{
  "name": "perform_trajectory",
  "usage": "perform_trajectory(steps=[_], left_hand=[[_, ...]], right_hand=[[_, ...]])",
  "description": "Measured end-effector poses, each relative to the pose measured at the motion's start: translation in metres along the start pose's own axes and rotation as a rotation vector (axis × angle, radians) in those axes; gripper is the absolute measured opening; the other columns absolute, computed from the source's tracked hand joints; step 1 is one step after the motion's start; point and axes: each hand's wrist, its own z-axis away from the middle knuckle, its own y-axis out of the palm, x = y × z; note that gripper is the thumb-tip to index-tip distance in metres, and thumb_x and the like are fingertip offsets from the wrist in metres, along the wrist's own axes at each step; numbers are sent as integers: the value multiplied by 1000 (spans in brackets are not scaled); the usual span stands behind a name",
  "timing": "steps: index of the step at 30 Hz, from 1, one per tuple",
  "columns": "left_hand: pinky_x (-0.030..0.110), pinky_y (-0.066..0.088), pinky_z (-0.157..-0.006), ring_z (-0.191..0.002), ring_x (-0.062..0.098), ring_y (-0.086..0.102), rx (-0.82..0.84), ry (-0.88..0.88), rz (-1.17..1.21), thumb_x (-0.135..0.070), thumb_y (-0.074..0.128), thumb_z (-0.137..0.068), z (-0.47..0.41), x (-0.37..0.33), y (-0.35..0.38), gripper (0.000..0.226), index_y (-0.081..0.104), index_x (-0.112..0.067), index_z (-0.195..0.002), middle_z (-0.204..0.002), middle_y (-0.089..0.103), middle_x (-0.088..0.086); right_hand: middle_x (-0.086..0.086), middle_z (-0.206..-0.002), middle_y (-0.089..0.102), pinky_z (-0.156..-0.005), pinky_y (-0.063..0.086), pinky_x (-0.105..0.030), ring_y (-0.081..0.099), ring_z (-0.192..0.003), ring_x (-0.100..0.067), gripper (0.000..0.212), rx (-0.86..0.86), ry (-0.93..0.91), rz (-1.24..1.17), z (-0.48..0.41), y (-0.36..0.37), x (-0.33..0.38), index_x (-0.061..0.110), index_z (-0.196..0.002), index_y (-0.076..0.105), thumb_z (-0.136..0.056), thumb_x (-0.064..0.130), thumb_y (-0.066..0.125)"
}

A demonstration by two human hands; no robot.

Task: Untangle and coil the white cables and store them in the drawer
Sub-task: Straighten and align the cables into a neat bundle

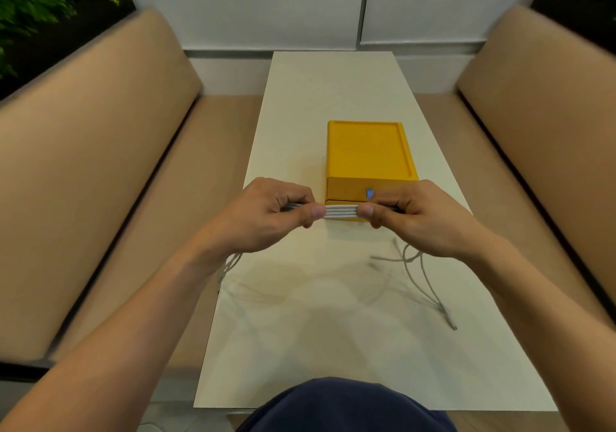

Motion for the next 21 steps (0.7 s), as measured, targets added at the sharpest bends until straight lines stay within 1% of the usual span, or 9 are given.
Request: perform_trajectory(steps=[3,5,7,9,11,13,14,17,21], left_hand=[[20,28,-51,-52,8,34,65,-50,19,-46,59,-98,2,3,-3,32,68,-25,-75,-55,44,-9],[21,28,-51,-52,9,34,116,-68,41,-51,54,-96,3,1,-4,34,68,-25,-78,-55,42,-11],[22,32,-52,-53,9,38,187,-99,39,-50,52,-99,4,-2,-4,32,67,-25,-85,-55,45,-12],[27,41,-56,-55,12,48,290,-146,49,-44,50,-105,4,-8,-5,27,66,-25,-98,-59,56,-9],[35,54,-71,-69,14,66,372,-154,46,-39,47,-108,3,-14,-6,26,68,-24,-106,-77,71,-5],[38,56,-88,-88,13,72,380,-127,53,-35,46,-109,-1,-21,-4,28,70,-21,-108,-96,75,-4],[36,56,-89,-90,13,72,366,-118,84,-34,46,-109,-4,-25,-1,28,70,-18,-110,-99,75,-2],[29,54,-70,-71,13,64,312,-90,179,-31,47,-109,-10,-36,11,26,68,-15,-106,-81,68,3],[24,35,-59,-59,8,44,177,-39,102,-31,52,-107,-15,-37,12,28,68,-18,-88,-62,51,-12]], right_hand=[[0,-60,48,-54,30,-28,39,-54,-11,38,38,-36,-111,5,-2,8,21,-74,70,-97,49,58],[-12,-68,51,-56,30,-32,42,-61,-28,40,25,-37,-176,5,-2,11,19,-73,69,-95,51,58],[-16,-71,52,-58,31,-36,44,-66,-33,40,17,-45,-160,5,-1,12,18,-74,68,-96,50,57],[-12,-70,54,-58,33,-39,45,-64,-29,38,25,-49,-141,5,-1,11,21,-74,69,-97,49,57],[-4,-65,52,-57,32,-35,41,-58,-19,36,26,-30,-142,5,-3,10,23,-73,68,-97,49,58],[5,-60,49,-55,30,-29,39,-55,-11,36,35,-25,-127,4,-5,9,24,-73,68,-97,48,58],[7,-59,49,-54,31,-28,39,-54,-9,35,40,-30,-108,4,-7,9,24,-73,68,-98,47,58],[8,-58,52,-53,32,-28,40,-52,-10,34,38,-41,-76,3,-11,10,24,-74,68,-100,44,58],[4,-64,58,-58,40,-38,47,-58,-16,31,48,-9,-110,4,-16,10,28,-87,71,-98,53,55]])
